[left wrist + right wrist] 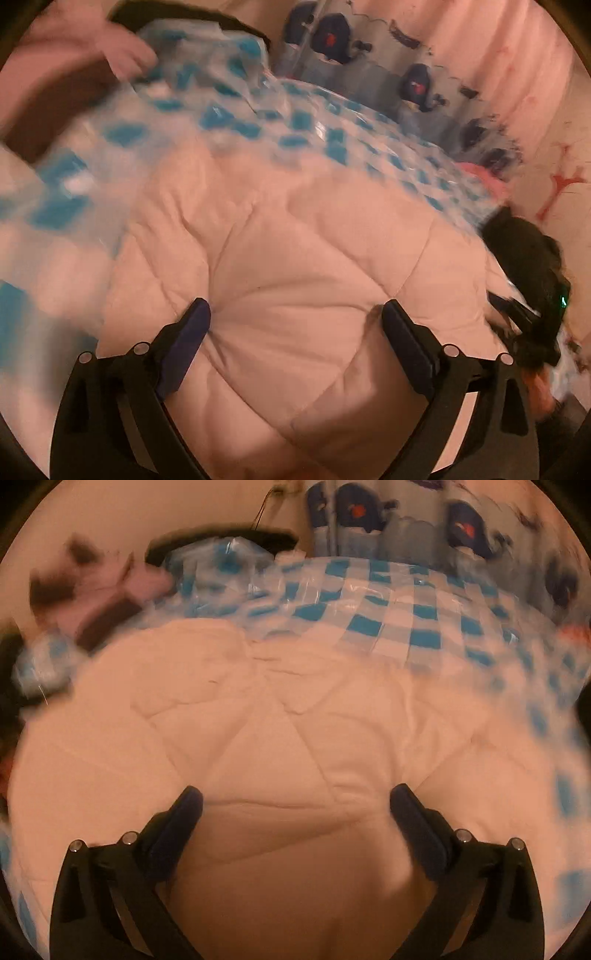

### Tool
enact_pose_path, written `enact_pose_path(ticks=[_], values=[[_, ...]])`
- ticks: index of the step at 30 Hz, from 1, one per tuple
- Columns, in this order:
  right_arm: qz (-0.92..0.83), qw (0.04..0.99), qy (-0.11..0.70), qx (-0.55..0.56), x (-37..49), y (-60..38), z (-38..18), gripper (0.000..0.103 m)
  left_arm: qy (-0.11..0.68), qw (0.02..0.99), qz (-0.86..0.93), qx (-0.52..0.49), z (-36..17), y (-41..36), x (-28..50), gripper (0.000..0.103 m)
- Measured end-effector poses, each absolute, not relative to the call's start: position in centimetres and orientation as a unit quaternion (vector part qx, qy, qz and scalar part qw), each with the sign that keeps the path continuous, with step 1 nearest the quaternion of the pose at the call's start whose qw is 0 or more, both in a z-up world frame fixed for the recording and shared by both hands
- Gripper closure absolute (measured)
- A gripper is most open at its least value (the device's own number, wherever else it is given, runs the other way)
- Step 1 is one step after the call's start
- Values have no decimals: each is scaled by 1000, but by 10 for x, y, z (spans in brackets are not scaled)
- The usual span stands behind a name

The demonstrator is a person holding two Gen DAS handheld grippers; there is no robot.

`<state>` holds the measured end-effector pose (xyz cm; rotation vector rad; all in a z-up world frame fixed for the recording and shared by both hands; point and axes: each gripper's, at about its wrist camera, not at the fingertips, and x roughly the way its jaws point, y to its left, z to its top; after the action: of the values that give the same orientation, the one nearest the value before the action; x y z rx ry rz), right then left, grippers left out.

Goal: Fold large clothes

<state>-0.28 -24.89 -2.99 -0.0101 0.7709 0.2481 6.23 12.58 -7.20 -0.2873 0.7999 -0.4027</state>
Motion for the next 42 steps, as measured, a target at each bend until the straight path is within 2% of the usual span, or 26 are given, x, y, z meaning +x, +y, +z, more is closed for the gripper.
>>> enact_pose_path(ticks=[5, 7, 10, 12, 13, 14, 15, 17, 19, 22, 25, 27, 28, 30, 33, 36, 38, 42], values=[[90, 899, 428, -10, 0, -243, -10, 6, 391, 895, -153, -148, -46, 127, 51, 13], [112, 913, 391, 20, -21, -241, 14, 6, 344, 911, -180, -141, -18, 114, 31, 13], [152, 917, 366, -51, -40, -198, 21, 6, 300, 929, -199, -86, 0, 80, 17, 13], [151, 898, 402, -93, -31, -178, -14, 6, 336, 918, -202, -65, -15, 59, 29, 13], [154, 900, 399, -84, -30, -179, -23, 6, 386, 899, -201, -56, -36, 50, 43, 13], [165, 902, 396, -58, -29, -186, -25, 6, 409, 889, -200, -40, -50, 45, 47, 13], [171, 894, 411, -42, -25, -190, -19, 6, 398, 896, -195, -9, -54, 40, 44, 13], [171, 893, 417, -13, -24, -199, 5, 6, 400, 894, -199, -20, -38, 43, 39, 13], [170, 920, 354, -11, -23, -211, 42, 6, 344, 914, -204, -74, -4, 60, 40, 13], [119, 932, 343, -14, 19, -238, 64, 6, 278, 946, -156, -54, 22, 67, 61, 12], [69, 920, 385, 17, 80, -276, 31, 6, 313, 942, -105, -64, -4, 82, 113, 12], [54, 891, 447, 63, 104, -303, -27, 5, 393, 904, -93, -142, -57, 112, 147, 13], [79, 888, 436, 122, 104, -318, -39, 7, 403, 889, -114, -184, -72, 124, 154, 13], [69, 891, 429, 134, 101, -324, -38, 7, 401, 889, -115, -188, -76, 129, 154, 13], [76, 876, 466, 99, 104, -313, -31, 7, 396, 897, -100, -166, -71, 126, 148, 13], [106, 874, 442, 171, 69, -335, 3, 7, 367, 907, -84, -191, -41, 145, 104, 13], [130, 875, 416, 210, 15, -354, 27, 7, 354, 907, -96, -209, -27, 160, 72, 13], [132, 853, 448, 234, -79, -384, 27, 7, 357, 900, -84, -234, -22, 193, -2, 12]])
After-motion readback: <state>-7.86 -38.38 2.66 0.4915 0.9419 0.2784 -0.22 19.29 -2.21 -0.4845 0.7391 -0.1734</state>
